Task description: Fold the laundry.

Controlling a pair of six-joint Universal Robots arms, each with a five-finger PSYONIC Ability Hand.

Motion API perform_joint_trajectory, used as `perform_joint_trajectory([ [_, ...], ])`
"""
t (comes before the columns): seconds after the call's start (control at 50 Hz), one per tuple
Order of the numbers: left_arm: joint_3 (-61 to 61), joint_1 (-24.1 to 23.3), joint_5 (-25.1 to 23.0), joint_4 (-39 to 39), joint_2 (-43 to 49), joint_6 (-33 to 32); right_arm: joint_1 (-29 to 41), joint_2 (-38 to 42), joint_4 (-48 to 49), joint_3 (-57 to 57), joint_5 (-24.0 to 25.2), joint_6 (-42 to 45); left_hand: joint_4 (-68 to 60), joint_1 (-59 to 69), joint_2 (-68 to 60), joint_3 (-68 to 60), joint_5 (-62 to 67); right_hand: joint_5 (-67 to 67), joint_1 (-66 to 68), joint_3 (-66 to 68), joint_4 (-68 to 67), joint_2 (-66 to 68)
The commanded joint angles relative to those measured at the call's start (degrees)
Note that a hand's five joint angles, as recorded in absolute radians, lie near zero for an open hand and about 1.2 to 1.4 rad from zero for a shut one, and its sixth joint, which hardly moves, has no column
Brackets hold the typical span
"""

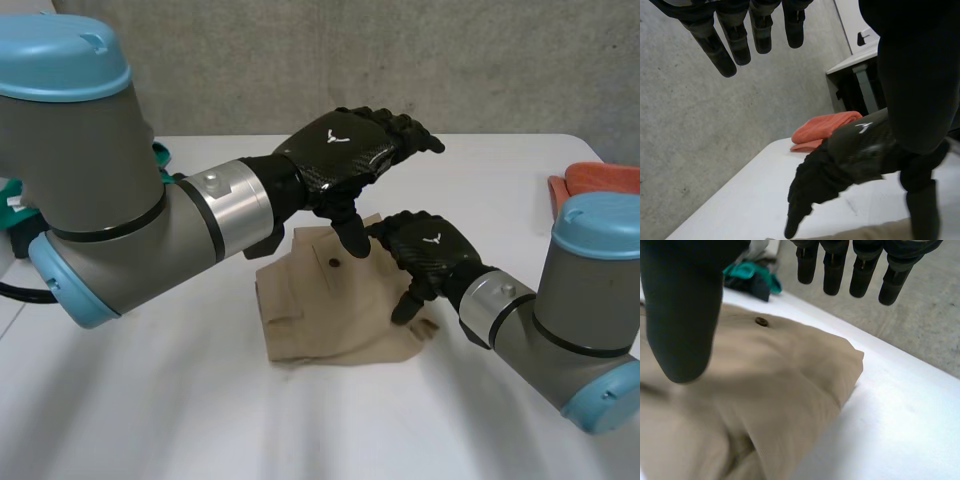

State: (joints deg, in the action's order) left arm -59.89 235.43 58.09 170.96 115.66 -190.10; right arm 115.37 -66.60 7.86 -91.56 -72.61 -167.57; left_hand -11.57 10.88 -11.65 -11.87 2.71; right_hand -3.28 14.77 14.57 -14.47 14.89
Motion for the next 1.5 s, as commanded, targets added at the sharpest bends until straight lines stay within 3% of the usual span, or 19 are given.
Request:
perform_joint_trajectory([
  [0.02, -0.2, 0.3, 0.0, 0.1, -1.3, 0.4, 3.3, -3.5, -7.2, -1.0, -2.9, 17.4, 1.6, -0.9, 1.6, 1.9, -2.7, 3.3, -4.8, -4.6, 4.5, -4.9],
  [0.14, -0.6, 0.4, -0.1, 0.4, -1.9, 1.5, 6.7, -2.0, -5.3, -4.1, -4.2, 20.3, 1.6, -0.9, 1.6, 1.9, -2.7, 3.3, -4.8, -4.6, 4.5, -4.9],
  [0.4, -1.0, 0.9, -0.1, 0.9, -1.9, 1.9, 10.1, 6.6, 15.2, -6.6, -10.4, 19.3, 1.6, -0.9, 1.6, 1.9, -2.7, -1.9, 0.4, 0.6, -0.7, 0.3],
  [0.78, -1.4, 1.4, -1.3, 1.1, -1.9, 2.7, 12.2, 14.3, 25.8, 0.6, -15.3, 20.5, 1.6, -0.9, 1.6, 1.9, -2.7, -12.7, 11.2, 11.4, -11.5, 11.1],
  [0.9, -1.4, 1.6, -1.3, 1.1, -1.9, 2.7, 12.3, 17.3, 25.3, 6.1, -15.1, 20.5, 1.6, -0.9, 1.6, 1.9, -2.7, -14.9, 13.4, 13.6, -13.7, 13.3],
  [0.98, -1.4, 2.0, -1.3, 1.0, -2.0, 2.8, 11.9, 20.2, 24.0, 10.7, -15.0, 20.4, 1.6, -0.9, 1.6, 1.9, -2.7, -33.0, 31.5, 31.7, -31.8, 31.4],
  [1.0, -1.4, 2.1, -1.3, 1.1, -2.0, 2.9, 11.8, 20.7, 23.9, 11.6, -15.0, 20.4, 1.6, -0.9, 1.6, 1.9, -2.7, -42.7, 41.2, 41.4, -41.5, 41.1],
  [1.02, -1.4, 2.3, -1.3, 1.1, -2.0, 3.0, 11.5, 21.3, 23.8, 13.0, -15.2, 20.3, 1.6, -0.9, 1.6, 1.9, -2.7, -66.5, 65.0, 65.2, -65.3, 64.9],
  [1.06, -1.4, 2.5, -1.3, 1.0, -2.1, 3.2, 11.2, 21.4, 24.0, 14.1, -15.3, 20.1, 1.6, -0.9, 1.6, 1.9, -2.7, -66.7, 65.2, 65.4, -65.5, 65.1],
  [1.3, -1.6, 4.0, -1.3, 1.2, -4.7, 4.7, 4.8, 17.6, 26.1, 25.8, -13.5, 13.7, 1.6, -0.9, 1.6, 1.9, -2.7, -66.7, 65.2, 65.4, -65.5, 65.1],
  [1.44, -1.8, 5.6, -1.3, 2.0, -7.2, 8.2, -5.5, 17.9, 23.8, 35.8, -13.9, 10.8, 1.6, -0.9, 1.6, 1.9, -2.7, -66.7, 65.2, 65.4, -65.5, 65.1],
  [1.5, -2.1, 5.9, -1.3, 3.1, -7.4, 9.5, -12.1, 19.4, 24.0, 40.2, -13.5, 5.4, 1.6, -0.9, 1.6, 1.9, -2.7, -66.7, 65.2, 65.4, -65.5, 65.1],
])
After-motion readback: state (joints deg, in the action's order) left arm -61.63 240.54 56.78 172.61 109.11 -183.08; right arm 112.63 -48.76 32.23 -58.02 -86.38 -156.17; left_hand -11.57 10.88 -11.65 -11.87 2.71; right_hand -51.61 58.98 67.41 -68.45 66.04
